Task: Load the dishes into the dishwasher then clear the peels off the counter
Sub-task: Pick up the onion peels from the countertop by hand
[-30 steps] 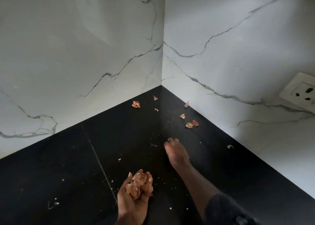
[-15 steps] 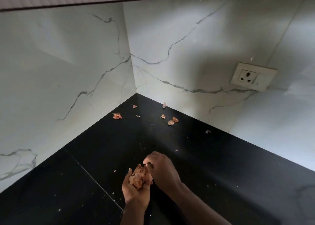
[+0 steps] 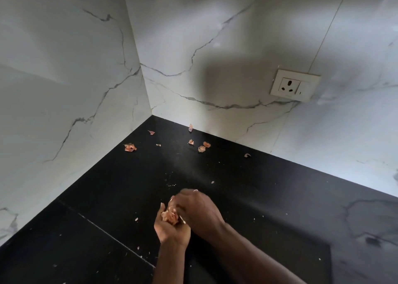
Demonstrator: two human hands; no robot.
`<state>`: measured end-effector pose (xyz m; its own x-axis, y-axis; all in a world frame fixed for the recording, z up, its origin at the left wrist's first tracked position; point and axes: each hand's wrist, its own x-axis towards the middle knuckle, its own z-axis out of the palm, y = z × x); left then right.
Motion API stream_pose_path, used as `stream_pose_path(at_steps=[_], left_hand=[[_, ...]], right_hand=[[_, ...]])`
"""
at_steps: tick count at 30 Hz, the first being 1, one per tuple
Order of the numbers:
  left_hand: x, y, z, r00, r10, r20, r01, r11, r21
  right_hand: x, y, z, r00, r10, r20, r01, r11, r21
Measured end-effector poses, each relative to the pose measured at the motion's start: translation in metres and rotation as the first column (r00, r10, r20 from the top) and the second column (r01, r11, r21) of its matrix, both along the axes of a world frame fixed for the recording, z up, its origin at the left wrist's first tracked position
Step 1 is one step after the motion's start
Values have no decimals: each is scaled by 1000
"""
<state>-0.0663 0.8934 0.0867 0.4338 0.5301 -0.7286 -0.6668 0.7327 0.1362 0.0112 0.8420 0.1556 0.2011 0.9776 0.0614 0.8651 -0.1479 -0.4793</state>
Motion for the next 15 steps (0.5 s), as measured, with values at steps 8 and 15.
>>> stream_pose_path(at_steps=[8, 15], left_hand=[[10, 8, 3, 998, -26, -50, 27, 1000, 10], [8, 20, 4, 999, -20, -25, 21, 998, 56]], right_hand=[[157, 24, -48, 887, -460, -42, 457, 887, -66], [277, 15, -99, 834, -500, 235, 552, 770, -321]])
